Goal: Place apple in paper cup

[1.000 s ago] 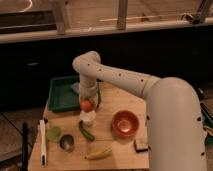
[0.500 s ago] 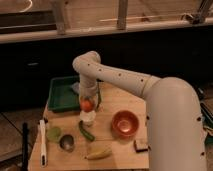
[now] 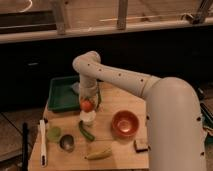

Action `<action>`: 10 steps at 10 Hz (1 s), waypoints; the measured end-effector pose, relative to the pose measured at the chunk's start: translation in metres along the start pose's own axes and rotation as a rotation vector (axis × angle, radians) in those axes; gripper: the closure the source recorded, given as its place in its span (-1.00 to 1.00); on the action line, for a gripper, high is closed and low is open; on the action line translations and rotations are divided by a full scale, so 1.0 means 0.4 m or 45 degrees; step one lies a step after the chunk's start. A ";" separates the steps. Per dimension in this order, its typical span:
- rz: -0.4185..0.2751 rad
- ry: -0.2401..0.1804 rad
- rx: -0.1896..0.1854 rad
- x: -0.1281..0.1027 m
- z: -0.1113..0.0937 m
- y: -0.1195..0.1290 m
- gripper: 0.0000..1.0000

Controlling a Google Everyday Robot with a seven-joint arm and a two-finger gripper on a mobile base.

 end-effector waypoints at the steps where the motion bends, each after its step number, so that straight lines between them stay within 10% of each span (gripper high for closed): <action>1: 0.001 0.000 0.000 0.000 0.000 0.000 0.24; 10: 0.015 -0.004 -0.001 -0.002 0.000 0.000 0.24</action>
